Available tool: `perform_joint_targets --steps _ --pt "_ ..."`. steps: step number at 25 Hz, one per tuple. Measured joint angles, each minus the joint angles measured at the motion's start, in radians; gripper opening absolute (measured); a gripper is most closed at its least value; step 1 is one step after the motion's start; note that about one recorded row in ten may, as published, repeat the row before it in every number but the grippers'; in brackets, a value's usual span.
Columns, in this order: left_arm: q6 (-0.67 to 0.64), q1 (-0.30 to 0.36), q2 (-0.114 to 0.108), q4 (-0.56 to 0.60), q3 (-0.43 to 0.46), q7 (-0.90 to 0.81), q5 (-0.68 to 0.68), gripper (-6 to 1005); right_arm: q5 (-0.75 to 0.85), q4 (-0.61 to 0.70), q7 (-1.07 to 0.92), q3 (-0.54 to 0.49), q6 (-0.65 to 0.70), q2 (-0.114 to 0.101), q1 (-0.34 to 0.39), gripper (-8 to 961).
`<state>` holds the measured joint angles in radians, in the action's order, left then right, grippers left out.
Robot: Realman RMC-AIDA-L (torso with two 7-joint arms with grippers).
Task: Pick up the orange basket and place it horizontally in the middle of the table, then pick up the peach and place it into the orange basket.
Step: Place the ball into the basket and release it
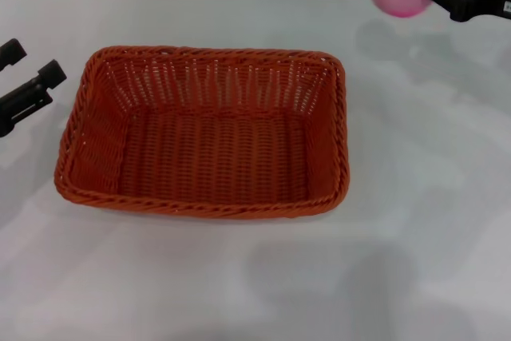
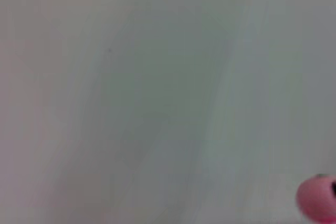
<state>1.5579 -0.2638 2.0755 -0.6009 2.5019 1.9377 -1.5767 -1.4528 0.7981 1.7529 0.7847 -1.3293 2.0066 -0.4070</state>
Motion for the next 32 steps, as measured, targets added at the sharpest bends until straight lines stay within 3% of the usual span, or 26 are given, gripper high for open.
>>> perform_joint_targets --steps 5,12,25,32 --pt "-0.001 -0.007 0.0 0.009 -0.002 0.01 0.009 871 -0.043 -0.015 0.018 0.028 -0.182 0.002 -0.008 127" --pt "-0.001 -0.011 0.001 0.01 -0.007 0.018 0.023 872 -0.135 -0.075 0.09 0.26 -0.202 0.005 -0.018 81" --pt "0.009 -0.011 0.0 0.027 -0.008 0.031 0.023 872 -0.292 -0.149 0.175 0.618 0.076 0.007 -0.035 60" --pt "0.012 -0.012 0.0 0.037 -0.008 0.035 0.023 871 -0.313 -0.149 0.162 0.675 0.125 0.007 -0.036 68"
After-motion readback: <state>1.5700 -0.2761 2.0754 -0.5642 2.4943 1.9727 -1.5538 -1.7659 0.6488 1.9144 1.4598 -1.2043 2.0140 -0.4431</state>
